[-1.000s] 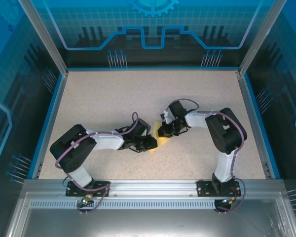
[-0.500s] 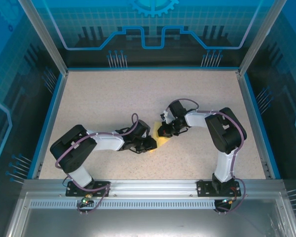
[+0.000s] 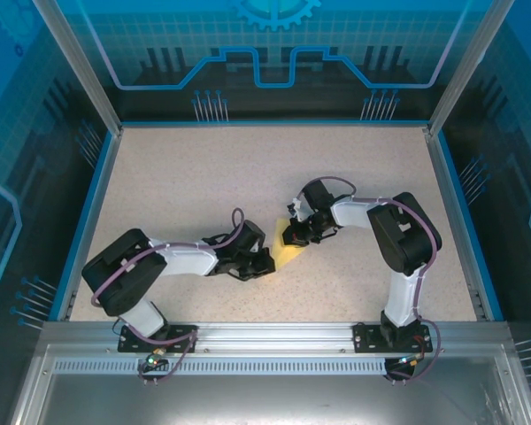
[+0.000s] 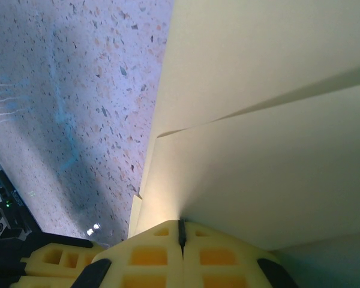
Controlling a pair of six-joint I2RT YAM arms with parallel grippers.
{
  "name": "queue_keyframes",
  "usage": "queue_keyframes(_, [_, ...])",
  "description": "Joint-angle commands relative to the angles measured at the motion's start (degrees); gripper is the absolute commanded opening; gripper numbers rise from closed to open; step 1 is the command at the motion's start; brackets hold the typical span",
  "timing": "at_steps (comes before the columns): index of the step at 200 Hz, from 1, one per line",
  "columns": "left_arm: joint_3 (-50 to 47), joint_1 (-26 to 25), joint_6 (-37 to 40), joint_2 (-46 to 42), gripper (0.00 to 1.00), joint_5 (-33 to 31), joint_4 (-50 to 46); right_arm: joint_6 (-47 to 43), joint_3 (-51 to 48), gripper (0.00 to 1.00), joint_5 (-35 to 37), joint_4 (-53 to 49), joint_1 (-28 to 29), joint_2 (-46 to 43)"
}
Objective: Fold a paper plane with a square sheet of paper (pick it up from the middle)
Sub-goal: Fourth fold the wing at the center of the table.
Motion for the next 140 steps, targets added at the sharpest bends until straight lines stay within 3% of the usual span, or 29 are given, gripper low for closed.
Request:
queue_keyframes(1, [-1.83, -0.84, 0.34, -2.0, 0.04, 0.37, -7.63, -0.4, -2.12, 0.0, 8.78, -5.55, 0.33, 4.91])
queue_keyframes(48, [1.84, -0.89, 2.94, -8.33, 0.04, -3.6, -2.04, -0.28, -2.04, 0.0, 8.65, -5.42, 0.35, 4.81])
queue_keyframes(140, [0.02, -0.91, 2.16, -0.51, 0.0, -6.99, -1.59, 0.21, -1.52, 0.0, 8.26, -5.11, 0.94, 5.01])
